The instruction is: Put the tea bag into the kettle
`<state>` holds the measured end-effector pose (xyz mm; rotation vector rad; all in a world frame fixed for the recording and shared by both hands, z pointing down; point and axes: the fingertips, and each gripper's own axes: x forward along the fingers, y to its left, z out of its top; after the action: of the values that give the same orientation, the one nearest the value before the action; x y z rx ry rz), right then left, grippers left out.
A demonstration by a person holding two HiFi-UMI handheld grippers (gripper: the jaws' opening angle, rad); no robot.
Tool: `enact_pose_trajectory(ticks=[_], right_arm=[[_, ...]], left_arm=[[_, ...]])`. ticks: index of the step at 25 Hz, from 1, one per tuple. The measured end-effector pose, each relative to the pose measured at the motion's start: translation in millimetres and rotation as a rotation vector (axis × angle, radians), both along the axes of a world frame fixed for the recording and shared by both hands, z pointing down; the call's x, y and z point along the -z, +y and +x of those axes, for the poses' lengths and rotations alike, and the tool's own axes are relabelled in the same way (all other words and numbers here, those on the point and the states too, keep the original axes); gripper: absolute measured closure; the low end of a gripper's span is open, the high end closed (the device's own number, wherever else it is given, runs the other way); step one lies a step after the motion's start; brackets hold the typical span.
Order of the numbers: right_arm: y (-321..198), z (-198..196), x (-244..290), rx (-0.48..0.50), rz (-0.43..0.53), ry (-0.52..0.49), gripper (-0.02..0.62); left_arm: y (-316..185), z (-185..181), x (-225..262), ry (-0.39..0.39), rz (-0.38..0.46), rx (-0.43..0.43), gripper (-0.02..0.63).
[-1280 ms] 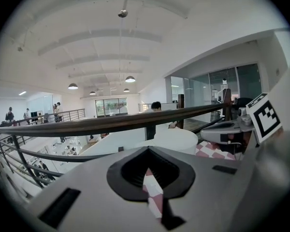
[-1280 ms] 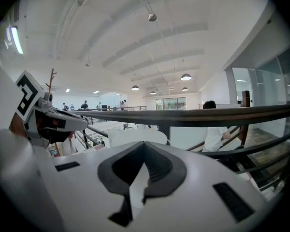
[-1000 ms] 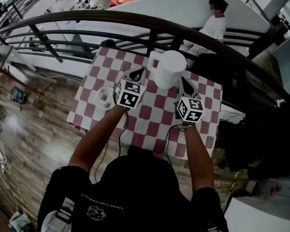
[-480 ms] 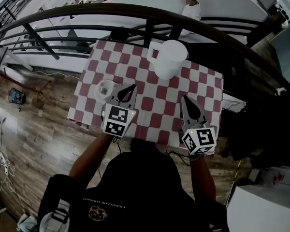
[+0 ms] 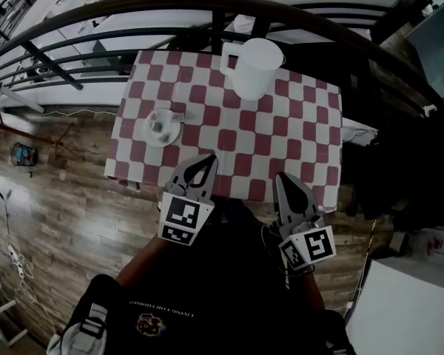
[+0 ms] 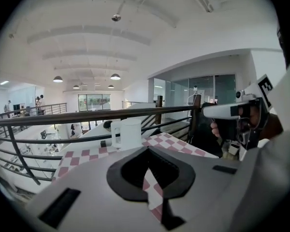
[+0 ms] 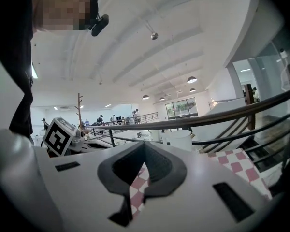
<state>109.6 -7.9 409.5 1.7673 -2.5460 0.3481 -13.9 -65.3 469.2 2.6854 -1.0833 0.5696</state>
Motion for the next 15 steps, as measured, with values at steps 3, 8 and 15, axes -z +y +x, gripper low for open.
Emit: enact_pose_trajectory(ticks=[3,8,15], right_arm=[[15,-10,10,0.007,0.02,-0.015,0.583],[25,-12,25,0.017,0.057,-0.018,0.583],[42,0,27,-0.001,0.065,-0.003,0.583]], left_arm=[[13,2,9,-0.005,0.017,-0.032,0.607],[24,4,21,0.011,0.032,-0.035,0.607],[39,9,24,0.002,0.046,-0.029,0.607]])
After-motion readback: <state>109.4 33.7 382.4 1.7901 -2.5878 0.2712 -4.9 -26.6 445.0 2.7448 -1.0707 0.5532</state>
